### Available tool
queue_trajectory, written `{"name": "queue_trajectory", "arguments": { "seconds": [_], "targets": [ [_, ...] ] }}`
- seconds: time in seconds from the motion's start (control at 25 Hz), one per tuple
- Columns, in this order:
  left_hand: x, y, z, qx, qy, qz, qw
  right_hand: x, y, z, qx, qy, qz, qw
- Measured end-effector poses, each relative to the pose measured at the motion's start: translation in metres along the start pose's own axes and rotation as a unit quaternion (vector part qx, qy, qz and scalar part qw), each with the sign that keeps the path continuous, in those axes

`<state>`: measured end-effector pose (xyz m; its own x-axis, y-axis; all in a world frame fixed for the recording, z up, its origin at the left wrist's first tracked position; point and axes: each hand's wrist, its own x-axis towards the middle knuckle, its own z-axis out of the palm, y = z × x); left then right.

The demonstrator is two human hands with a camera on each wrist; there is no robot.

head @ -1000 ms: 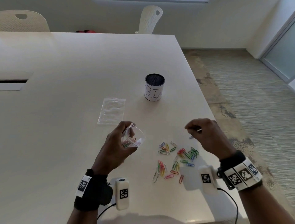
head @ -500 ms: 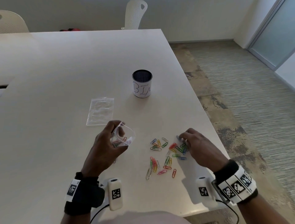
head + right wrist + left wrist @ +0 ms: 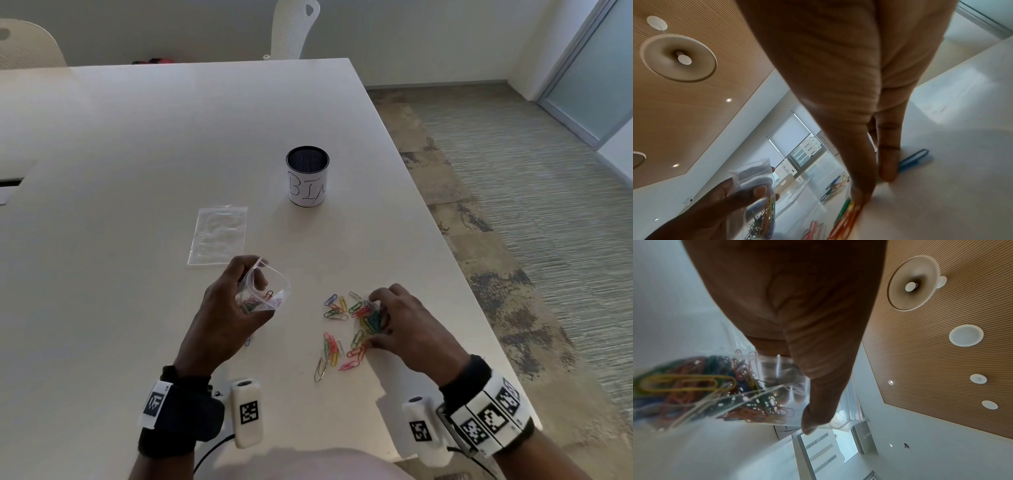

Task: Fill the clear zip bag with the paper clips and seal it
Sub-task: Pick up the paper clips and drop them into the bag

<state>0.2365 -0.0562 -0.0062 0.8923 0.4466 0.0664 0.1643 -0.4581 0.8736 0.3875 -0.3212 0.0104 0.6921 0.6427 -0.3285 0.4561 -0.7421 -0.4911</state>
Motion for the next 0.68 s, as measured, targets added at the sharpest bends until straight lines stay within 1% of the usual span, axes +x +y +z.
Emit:
{"name": "queue_trajectory", "arguments": {
  "seconds": [0.08,0.12,0.28,0.6,0.68],
  "targets": [
    [0.0,0.0,-0.001,-0.003,0.001,0.001,1.0,0.005,-0.005,0.0,0.012,0.021,-0.009,1.0],
    [-0.001,0.0,-0.002,-0.005,0.002,0.003,1.0,0.005,-0.007,0.0,0.015,0.02,-0.013,1.0],
    [-0.003,0.001,-0.003,-0.009,0.007,0.006,1.0,0.005,-0.013,-0.001,-0.043,-0.018,-0.03,0.998],
    [-0.003,-0.001,-0.002,-0.015,0.005,0.009,1.0,0.019,-0.029,0.009,-0.052,0.014,-0.058,0.997],
    [-0.003,-0.001,-0.002,-0.023,0.008,0.008,1.0,0.024,-0.03,0.014,-0.06,0.033,-0.074,0.995]
  ]
}}
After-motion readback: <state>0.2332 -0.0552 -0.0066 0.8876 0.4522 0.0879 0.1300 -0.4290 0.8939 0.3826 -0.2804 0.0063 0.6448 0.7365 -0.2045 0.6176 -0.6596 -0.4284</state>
